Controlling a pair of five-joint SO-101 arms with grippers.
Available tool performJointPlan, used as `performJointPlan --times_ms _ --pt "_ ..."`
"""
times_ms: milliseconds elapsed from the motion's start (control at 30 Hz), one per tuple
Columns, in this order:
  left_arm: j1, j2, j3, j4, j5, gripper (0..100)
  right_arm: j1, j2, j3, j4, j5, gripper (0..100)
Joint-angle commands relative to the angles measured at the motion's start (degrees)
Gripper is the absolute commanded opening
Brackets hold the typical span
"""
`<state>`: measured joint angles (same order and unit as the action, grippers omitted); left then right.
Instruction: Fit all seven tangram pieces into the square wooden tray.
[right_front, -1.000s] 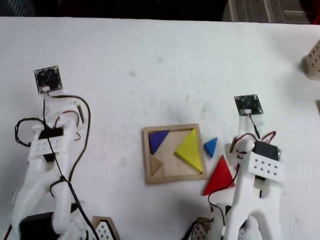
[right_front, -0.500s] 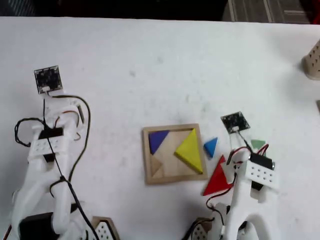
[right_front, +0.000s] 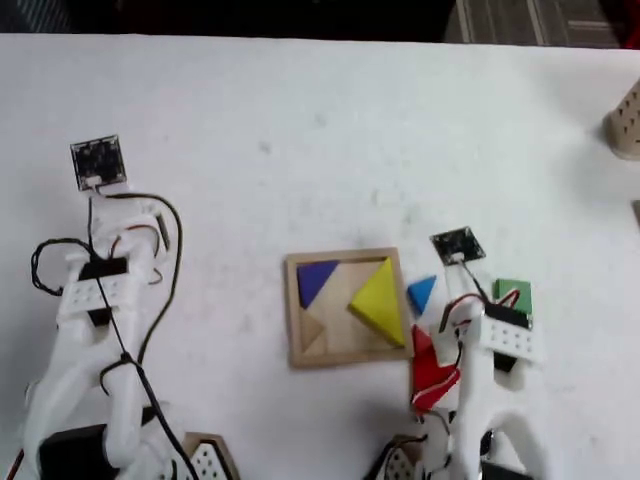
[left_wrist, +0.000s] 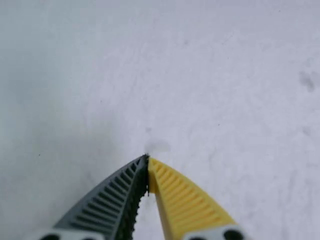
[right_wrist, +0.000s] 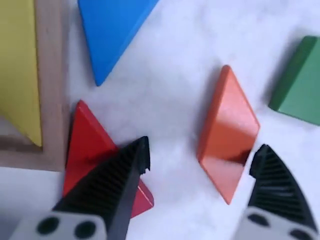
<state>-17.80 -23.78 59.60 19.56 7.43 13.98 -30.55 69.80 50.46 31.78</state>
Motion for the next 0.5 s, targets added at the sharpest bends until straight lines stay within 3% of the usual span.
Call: performJointPlan --times_ms 0,167,467 --pt "0.8 -0.2 -0.5 -1.5 -0.6 2 1.2 6.7 -4.9 -0.4 -0.9 30.1" --pt "0.8 -0.2 -0.5 -1.5 -0.6 2 2.3 10.1 -7.3 -0.1 -1.2 19.3" --pt "0.9 -0.2 -0.6 -1.5 -0.6 2 3.9 4.5 -7.5 0.0 0.4 12.0"
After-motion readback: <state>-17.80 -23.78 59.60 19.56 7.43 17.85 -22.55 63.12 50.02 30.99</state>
